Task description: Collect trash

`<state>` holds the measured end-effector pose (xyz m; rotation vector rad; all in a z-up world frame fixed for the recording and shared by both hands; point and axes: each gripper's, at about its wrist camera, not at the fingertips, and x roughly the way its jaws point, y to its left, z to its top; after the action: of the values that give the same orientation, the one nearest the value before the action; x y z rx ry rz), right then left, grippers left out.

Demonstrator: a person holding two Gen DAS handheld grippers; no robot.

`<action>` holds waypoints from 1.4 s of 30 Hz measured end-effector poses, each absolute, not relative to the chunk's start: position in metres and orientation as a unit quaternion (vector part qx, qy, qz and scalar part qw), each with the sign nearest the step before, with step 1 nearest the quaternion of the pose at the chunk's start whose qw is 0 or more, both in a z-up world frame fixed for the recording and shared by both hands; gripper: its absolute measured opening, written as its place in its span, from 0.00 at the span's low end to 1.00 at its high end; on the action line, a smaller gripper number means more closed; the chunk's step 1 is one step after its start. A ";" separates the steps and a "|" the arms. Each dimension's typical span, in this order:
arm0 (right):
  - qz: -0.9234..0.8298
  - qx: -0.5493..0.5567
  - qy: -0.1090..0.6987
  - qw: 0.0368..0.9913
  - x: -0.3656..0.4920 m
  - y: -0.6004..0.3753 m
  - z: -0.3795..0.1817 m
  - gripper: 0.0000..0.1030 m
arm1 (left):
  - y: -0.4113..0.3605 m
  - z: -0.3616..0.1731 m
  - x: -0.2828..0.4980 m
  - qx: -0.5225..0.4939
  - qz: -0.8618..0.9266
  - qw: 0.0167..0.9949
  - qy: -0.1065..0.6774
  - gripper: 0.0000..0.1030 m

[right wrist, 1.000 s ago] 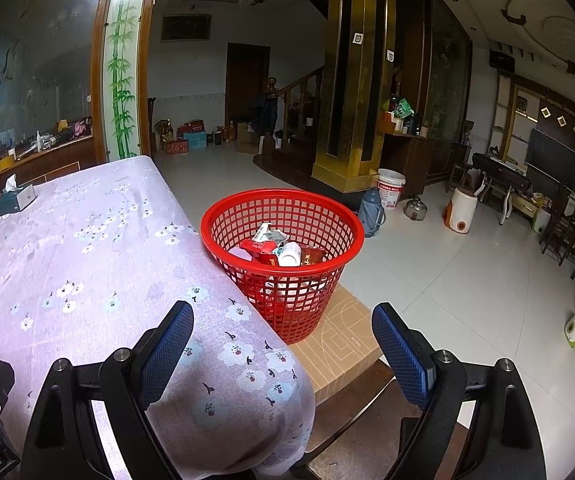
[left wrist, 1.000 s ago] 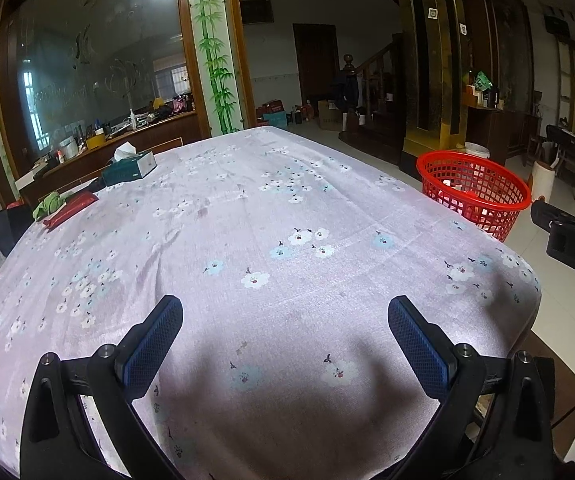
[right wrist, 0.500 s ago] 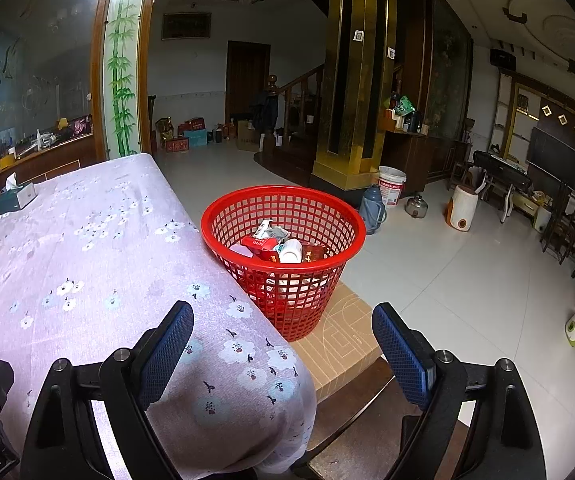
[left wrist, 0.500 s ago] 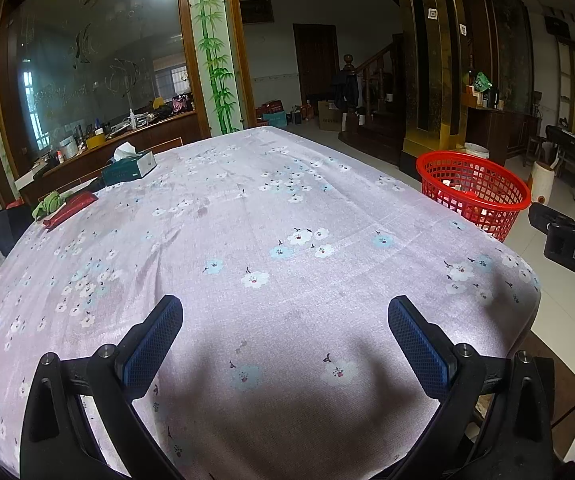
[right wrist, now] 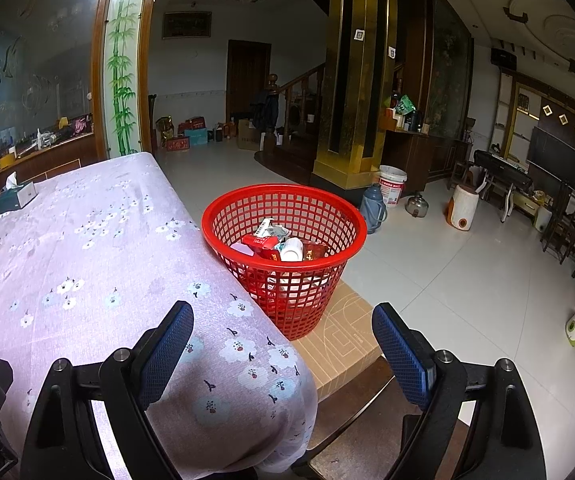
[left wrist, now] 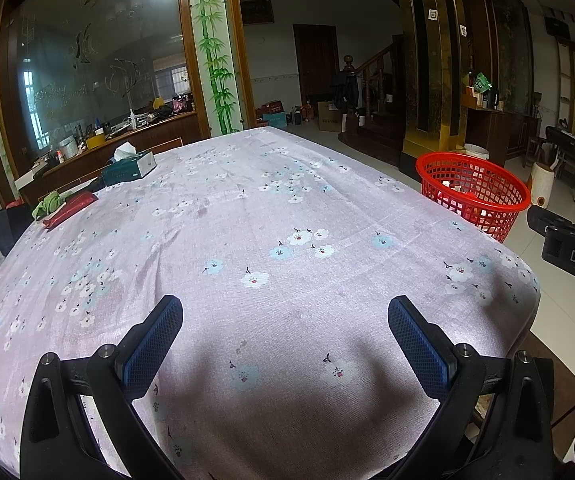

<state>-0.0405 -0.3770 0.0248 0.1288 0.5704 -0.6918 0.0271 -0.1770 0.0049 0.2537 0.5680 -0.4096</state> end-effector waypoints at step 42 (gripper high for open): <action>-0.083 0.025 0.375 0.923 0.103 -0.259 0.020 0.92 | 0.013 0.008 0.125 -0.031 -0.004 0.930 0.367 0.99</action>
<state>0.1032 -0.2586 0.0199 0.0520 0.7689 -0.1698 0.1253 0.0130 0.0077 -0.0638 0.7519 -0.0092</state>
